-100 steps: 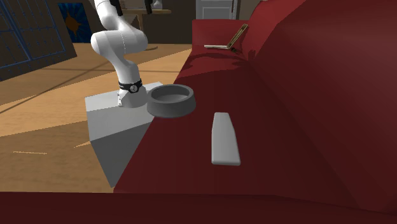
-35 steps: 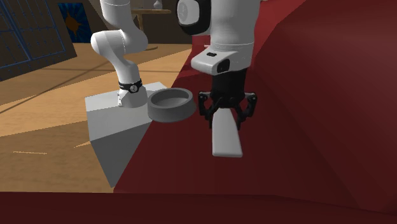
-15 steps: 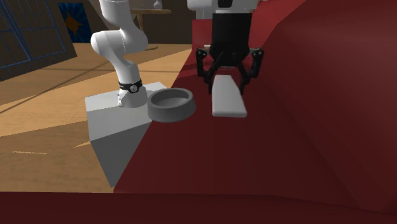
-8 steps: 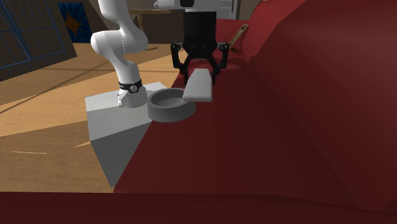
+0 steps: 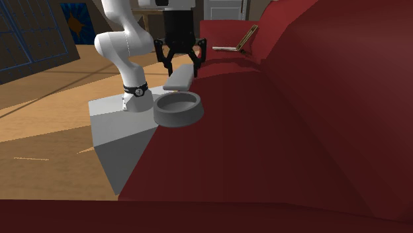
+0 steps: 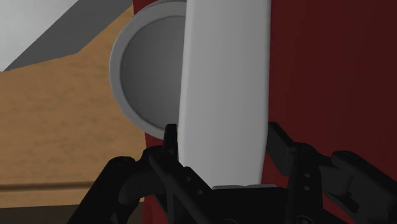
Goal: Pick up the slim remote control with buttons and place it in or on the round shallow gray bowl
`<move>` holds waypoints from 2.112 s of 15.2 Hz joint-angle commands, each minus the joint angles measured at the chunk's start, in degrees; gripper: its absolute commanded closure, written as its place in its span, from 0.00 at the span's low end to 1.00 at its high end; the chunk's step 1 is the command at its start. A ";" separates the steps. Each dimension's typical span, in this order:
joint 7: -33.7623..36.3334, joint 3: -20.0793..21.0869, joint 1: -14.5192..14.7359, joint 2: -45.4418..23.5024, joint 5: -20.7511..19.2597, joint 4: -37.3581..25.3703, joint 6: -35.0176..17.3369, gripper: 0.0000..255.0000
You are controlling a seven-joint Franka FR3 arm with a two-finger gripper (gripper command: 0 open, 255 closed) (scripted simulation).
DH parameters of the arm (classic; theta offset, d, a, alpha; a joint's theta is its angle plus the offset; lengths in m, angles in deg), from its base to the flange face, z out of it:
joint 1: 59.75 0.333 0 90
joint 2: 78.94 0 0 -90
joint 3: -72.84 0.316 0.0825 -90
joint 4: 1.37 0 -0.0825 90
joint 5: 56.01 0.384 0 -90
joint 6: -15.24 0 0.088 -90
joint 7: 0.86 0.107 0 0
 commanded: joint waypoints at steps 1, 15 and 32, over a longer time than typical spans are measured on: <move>-1.08 -0.58 0.06 5.03 0.80 4.99 0.02 1.00; -1.22 -0.18 0.15 2.42 0.91 13.08 -10.66 1.00; -1.40 -0.55 0.13 4.91 0.99 9.86 -4.96 0.00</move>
